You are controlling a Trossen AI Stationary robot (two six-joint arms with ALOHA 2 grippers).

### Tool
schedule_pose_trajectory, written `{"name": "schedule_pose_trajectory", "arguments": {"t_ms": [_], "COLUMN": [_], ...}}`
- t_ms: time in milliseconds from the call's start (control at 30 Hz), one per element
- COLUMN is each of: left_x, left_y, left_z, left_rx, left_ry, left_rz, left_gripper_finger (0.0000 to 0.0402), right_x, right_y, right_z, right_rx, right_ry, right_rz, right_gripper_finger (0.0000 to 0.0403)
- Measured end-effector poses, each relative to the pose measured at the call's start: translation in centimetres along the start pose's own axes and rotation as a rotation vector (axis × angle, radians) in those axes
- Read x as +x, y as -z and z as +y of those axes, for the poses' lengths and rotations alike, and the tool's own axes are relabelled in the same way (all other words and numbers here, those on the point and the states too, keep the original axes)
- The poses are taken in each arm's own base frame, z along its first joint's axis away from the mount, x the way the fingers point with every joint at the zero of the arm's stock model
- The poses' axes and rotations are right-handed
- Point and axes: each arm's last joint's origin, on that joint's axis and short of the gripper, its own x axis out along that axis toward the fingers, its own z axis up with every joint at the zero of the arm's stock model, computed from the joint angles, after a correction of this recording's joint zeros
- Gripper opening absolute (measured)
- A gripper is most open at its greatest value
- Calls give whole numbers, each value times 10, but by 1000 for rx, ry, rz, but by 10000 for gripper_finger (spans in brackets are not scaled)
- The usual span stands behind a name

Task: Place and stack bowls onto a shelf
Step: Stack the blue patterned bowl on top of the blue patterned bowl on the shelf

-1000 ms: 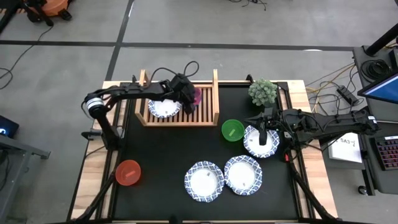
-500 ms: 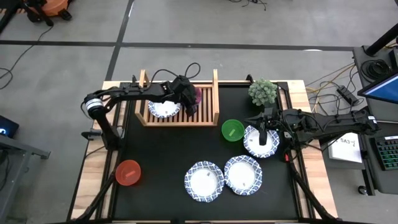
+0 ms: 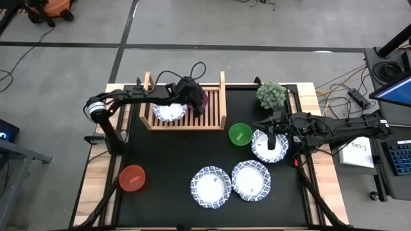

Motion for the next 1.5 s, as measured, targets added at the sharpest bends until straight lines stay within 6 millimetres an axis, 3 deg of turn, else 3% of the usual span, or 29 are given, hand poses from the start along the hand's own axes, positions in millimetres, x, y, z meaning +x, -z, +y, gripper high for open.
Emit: {"name": "schedule_pose_trajectory", "arguments": {"t_ms": [500, 767, 967, 1200, 1500], "left_x": [-60, -77, -88, -83, -68], "left_y": [4, 13, 20, 34, 53], "left_z": [-92, -140, -181, -221, -242], "left_rx": [93, 46, 51, 69, -22], "left_ry": [228, 319, 424, 379, 325], "left_rz": [181, 239, 237, 215, 273], "left_gripper_finger": [77, 79, 126, 184, 182], "right_x": [0, 0, 0, -5, -10], "right_y": [-1, -1, -4, -19, -25], "right_z": [0, 0, -1, 6, 17], "right_rx": [3, -16, -7, -125, -325], "right_ry": [-1, 6, 52, -56, -120], "right_rz": [-8, -11, -56, -119, -185], "right_gripper_finger": [9, 9, 9, 9, 9]}}
